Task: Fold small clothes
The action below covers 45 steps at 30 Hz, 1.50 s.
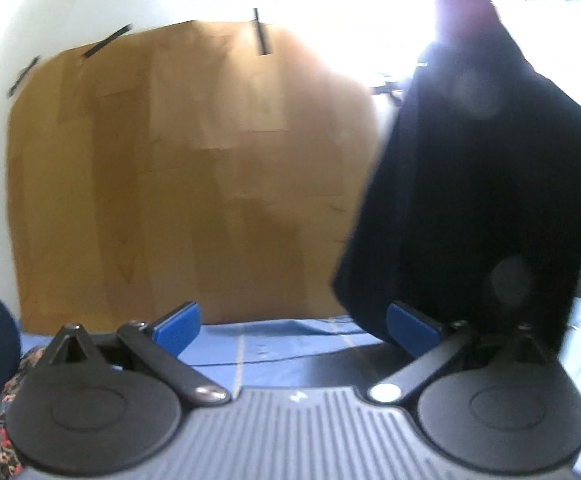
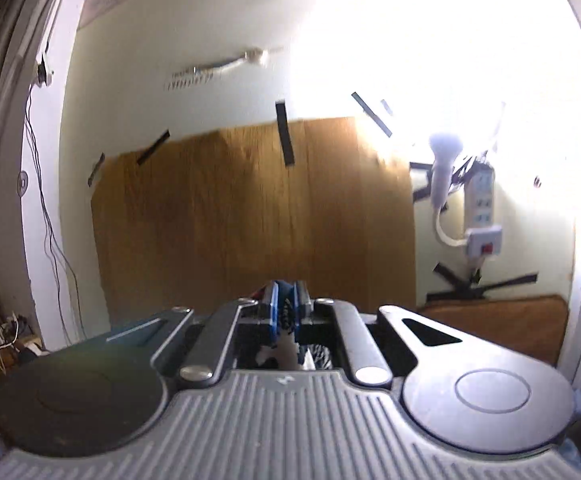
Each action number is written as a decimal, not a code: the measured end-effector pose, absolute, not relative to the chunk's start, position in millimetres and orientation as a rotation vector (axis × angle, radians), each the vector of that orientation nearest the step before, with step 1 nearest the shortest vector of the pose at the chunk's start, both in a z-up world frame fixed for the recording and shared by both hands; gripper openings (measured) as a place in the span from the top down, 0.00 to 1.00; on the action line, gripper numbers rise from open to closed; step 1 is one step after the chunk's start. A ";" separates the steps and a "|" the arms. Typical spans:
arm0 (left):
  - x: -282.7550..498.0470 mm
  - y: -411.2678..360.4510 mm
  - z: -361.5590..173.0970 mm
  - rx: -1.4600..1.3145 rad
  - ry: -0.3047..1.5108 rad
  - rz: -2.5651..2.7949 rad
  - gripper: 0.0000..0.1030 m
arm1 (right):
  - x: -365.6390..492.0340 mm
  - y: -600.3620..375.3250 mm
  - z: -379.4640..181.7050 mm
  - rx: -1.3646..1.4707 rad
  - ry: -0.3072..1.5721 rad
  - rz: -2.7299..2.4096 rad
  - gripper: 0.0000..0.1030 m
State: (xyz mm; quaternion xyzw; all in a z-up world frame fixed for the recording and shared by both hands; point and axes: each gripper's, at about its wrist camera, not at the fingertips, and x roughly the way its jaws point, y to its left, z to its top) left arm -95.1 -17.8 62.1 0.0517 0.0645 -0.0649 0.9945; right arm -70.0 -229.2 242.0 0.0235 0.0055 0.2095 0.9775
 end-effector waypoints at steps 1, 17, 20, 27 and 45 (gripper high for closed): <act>-100.8 -20.5 61.6 0.106 0.130 -0.157 0.00 | -75.1 -232.2 247.3 0.046 -0.004 0.414 0.96; -137.5 -5.1 17.6 0.274 0.251 -0.241 0.00 | -97.8 -257.5 173.4 -0.139 0.122 0.420 0.94; -136.4 10.2 13.2 0.277 0.305 -0.213 0.00 | -93.8 -264.6 101.0 -0.090 0.359 0.485 0.76; -134.6 20.7 16.1 0.254 0.329 -0.189 0.00 | -74.6 -263.6 -12.0 0.196 0.720 0.575 0.45; -118.0 -87.4 12.5 0.507 0.193 -0.305 0.00 | -31.5 -255.4 116.2 0.352 0.327 0.652 0.90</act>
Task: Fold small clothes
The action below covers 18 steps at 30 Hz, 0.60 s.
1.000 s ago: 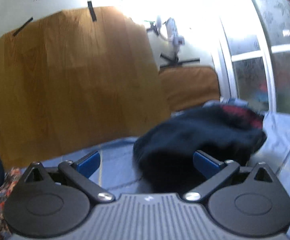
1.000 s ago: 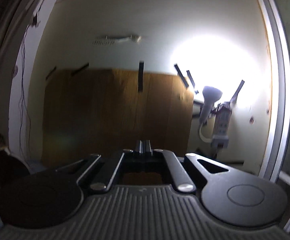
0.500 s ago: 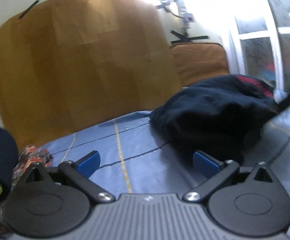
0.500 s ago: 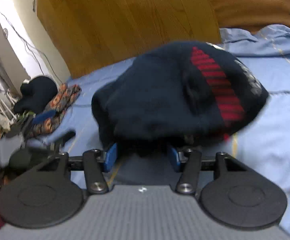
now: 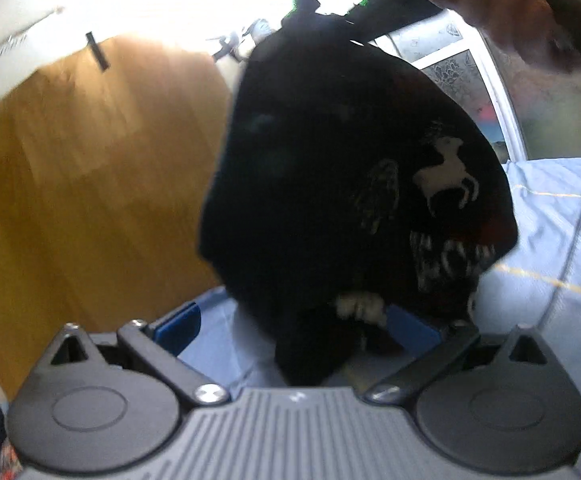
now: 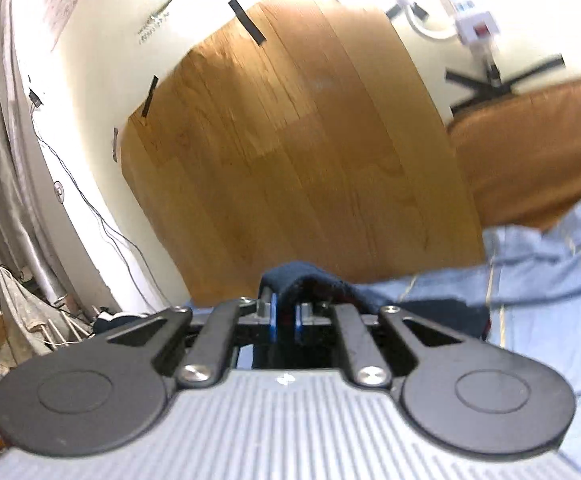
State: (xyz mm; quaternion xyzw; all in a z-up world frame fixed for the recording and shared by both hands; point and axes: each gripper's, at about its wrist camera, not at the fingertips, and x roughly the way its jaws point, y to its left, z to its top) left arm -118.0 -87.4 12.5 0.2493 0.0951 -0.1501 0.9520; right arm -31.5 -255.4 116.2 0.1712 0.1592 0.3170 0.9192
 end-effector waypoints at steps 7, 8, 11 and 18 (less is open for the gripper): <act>-103.3 -93.4 30.9 0.396 0.147 -0.262 0.01 | -42.9 -271.8 140.9 0.301 0.244 0.658 0.90; -102.8 -92.3 32.9 0.380 0.139 -0.256 0.01 | -43.5 -272.3 143.9 0.301 0.232 0.660 0.90; -96.9 -94.0 39.6 0.359 0.133 -0.235 0.07 | -48.1 -272.9 158.3 0.299 0.199 0.664 0.90; -71.4 -98.8 46.6 0.311 0.139 -0.261 0.81 | -69.7 -268.5 187.9 0.276 0.117 0.650 0.90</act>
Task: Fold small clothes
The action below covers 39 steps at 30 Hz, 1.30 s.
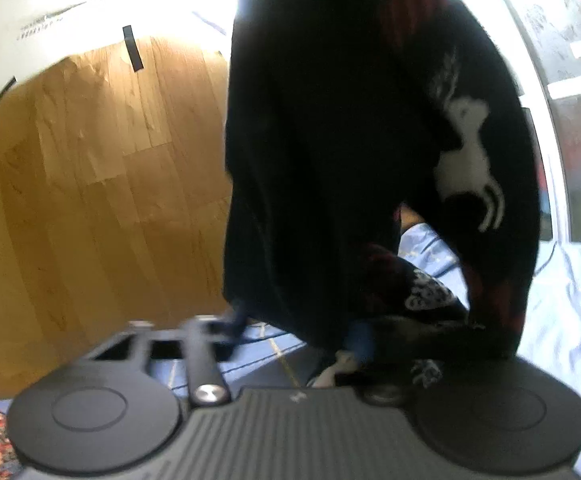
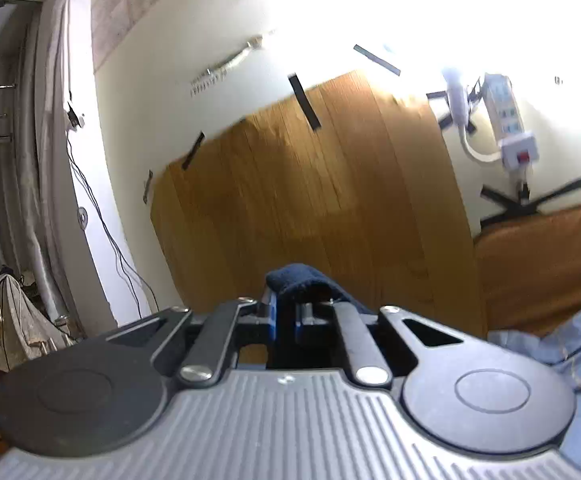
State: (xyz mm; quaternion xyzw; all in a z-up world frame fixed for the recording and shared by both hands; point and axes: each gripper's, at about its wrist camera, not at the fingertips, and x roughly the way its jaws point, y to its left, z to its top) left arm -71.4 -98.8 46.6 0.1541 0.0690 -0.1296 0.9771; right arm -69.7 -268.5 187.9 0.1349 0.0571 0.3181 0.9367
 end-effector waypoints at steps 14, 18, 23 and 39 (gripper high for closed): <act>-139.9 7.4 200.0 0.014 -0.267 -0.074 0.91 | -129.4 -284.3 248.2 0.215 -0.080 0.575 0.90; -184.6 17.6 252.9 0.034 -0.407 -0.024 0.91 | -152.0 -280.0 272.3 0.199 -0.155 0.593 0.90; -237.0 13.8 304.9 0.068 -0.588 0.053 0.91 | -197.2 -271.9 312.2 0.151 -0.272 0.634 0.90; -74.5 -5.7 248.1 0.202 -0.242 0.073 0.87 | -87.1 -273.6 260.4 0.236 0.057 0.532 0.90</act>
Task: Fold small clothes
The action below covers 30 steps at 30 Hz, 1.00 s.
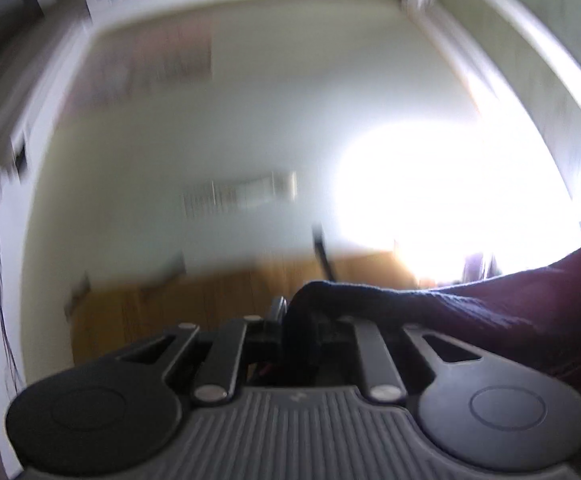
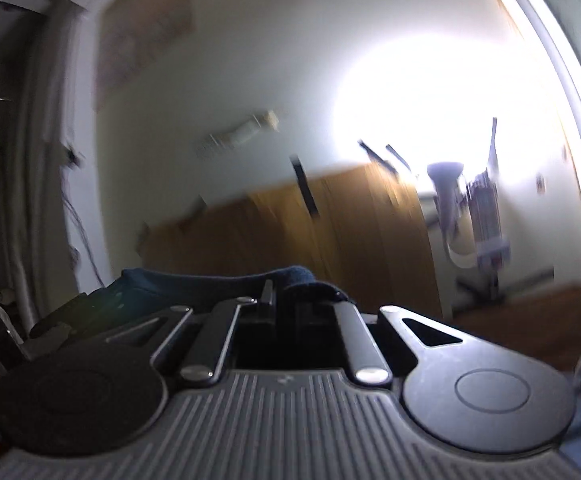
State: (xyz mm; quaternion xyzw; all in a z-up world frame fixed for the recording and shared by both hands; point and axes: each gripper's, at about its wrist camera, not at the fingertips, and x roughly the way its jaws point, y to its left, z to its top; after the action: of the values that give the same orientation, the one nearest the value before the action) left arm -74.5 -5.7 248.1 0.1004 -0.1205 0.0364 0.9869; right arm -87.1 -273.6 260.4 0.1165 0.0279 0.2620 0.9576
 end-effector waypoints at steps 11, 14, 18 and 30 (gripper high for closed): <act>138.7 23.7 16.9 0.366 0.580 0.114 0.55 | 125.2 -251.7 28.6 0.111 0.610 0.329 0.71; 135.8 45.4 12.6 0.303 0.584 0.092 0.21 | 117.2 -276.3 5.1 0.130 0.618 0.326 0.54; 147.9 54.5 18.1 0.196 0.613 -0.005 0.03 | 113.4 -289.2 -7.9 0.215 0.647 0.342 0.48; 168.4 10.3 16.7 0.312 0.587 0.036 0.03 | 81.3 -214.3 -4.9 -0.092 0.657 0.446 0.91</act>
State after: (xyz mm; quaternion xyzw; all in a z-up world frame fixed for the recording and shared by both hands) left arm 168.4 10.3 16.7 0.1530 0.2879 0.0176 0.9452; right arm 81.3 -214.3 -4.9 -0.0450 0.3200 0.2171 0.9211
